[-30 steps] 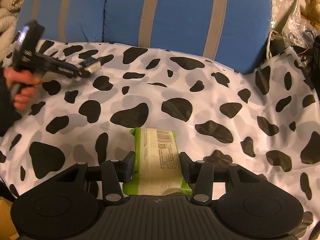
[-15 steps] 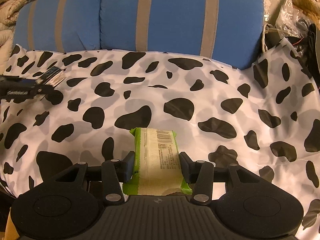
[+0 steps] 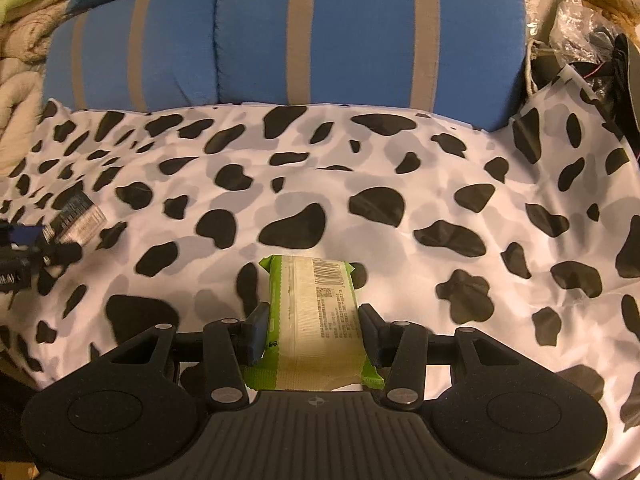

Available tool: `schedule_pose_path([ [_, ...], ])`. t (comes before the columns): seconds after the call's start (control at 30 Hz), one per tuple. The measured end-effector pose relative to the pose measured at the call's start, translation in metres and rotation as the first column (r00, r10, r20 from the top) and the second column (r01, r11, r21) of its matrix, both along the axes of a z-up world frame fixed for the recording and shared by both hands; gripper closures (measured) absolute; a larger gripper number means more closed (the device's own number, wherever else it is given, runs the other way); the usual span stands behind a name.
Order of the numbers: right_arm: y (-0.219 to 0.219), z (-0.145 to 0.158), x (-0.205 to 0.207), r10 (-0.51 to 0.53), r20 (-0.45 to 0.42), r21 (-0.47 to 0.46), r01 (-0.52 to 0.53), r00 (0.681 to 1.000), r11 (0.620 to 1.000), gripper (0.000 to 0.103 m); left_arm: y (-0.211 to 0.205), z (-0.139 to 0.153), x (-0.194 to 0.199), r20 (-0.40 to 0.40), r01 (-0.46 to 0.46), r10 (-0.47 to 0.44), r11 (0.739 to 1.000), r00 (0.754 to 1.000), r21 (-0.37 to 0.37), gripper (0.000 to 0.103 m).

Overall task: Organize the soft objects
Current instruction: 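Carry the tissue pack and wipes packet toward the cardboard box with both grippers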

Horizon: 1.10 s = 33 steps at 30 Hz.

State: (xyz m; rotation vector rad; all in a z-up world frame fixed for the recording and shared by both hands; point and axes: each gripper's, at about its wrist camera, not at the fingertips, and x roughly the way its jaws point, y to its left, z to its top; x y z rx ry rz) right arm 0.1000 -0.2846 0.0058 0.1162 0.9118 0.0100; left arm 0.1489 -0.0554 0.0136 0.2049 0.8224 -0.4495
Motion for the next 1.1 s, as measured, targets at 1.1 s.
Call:
schedule_pose_path([
  [1.1,0.083,0.012,-0.11,0.121,-0.003,0.06,-0.12,0.993,0.991,0.053,0.024,-0.002,-0.12,-0.194,0.001,-0.009,0.999,0.981,-0.045,0.054],
])
